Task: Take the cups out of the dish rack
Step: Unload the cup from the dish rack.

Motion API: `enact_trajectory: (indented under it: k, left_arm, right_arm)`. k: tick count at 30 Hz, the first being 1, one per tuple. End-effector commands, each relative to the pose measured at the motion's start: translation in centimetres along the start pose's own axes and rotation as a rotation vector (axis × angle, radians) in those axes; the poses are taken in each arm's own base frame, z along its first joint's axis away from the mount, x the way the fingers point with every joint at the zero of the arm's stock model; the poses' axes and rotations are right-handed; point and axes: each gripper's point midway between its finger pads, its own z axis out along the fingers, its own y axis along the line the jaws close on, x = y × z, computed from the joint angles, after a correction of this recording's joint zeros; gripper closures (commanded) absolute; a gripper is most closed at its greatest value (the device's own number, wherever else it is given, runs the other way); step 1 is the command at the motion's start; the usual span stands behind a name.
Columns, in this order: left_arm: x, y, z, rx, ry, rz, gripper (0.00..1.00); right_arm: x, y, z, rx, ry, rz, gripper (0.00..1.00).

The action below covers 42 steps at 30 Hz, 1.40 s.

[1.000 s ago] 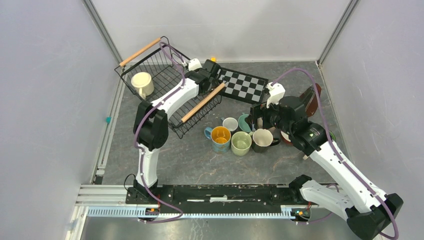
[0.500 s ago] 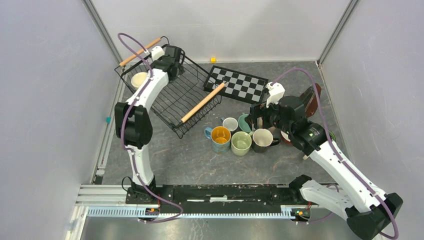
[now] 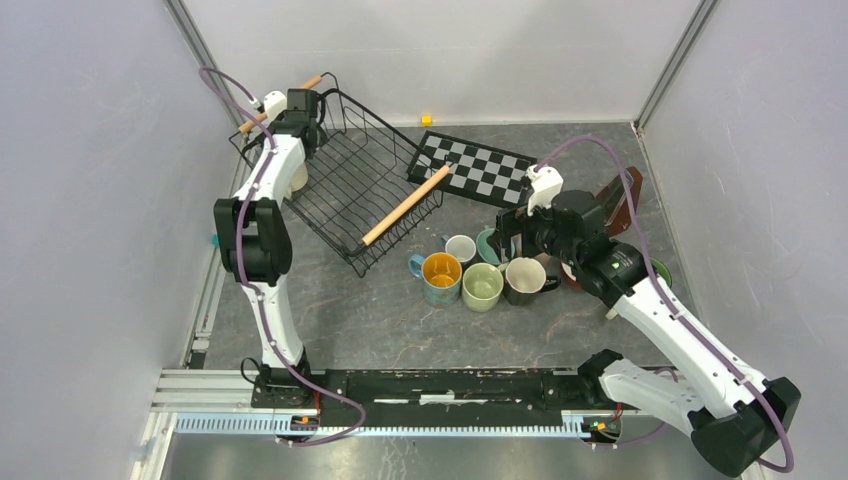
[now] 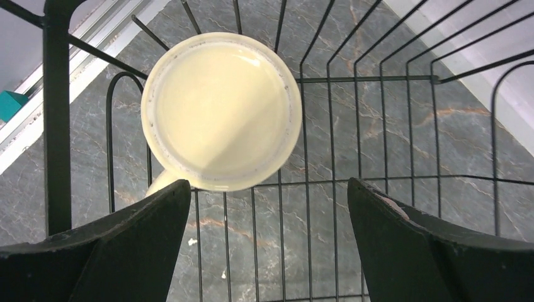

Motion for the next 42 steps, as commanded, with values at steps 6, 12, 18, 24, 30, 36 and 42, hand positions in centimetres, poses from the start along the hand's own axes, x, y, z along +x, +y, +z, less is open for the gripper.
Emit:
enact_trajectory:
  k: [6, 12, 18, 24, 30, 36, 42]
  left_arm:
    - [-1.0, -0.1, 2.7, 0.033, -0.026, 0.02, 0.0]
    - [-0.5, 0.4, 3.5, 0.029, -0.015, 0.019, 0.0]
    - [0.0, 0.8, 3.7, 0.022, -0.009, 0.009, 0.0]
    - [0.4, 1.6, 3.3, 0.007, -0.012, -0.013, 0.0]
    - [-0.1, 2.0, 2.3, 0.011, -0.031, -0.031, 0.0]
    - [-0.8, 2.8, 1.5, -0.014, -0.05, -0.043, 0.0]
    - [0.2, 3.6, 1.3, -0.026, -0.043, -0.062, 0.0]
  right_arm:
    - [-0.4, 0.2, 0.4, -0.012, -0.011, -0.019, 0.02]
    - [-0.2, 0.3, 0.7, -0.014, -0.001, -0.016, 0.02]
    - [0.1, 0.2, 0.9, -0.014, 0.007, -0.015, 0.02]
    - [0.2, 0.3, 0.9, -0.015, 0.006, -0.015, 0.02]
    - [0.1, 0.2, 0.7, -0.015, 0.002, -0.015, 0.02]
    - [0.3, 0.3, 0.7, -0.017, 0.003, -0.013, 0.02]
    - [0.4, 0.3, 0.7, -0.019, 0.004, -0.013, 0.02]
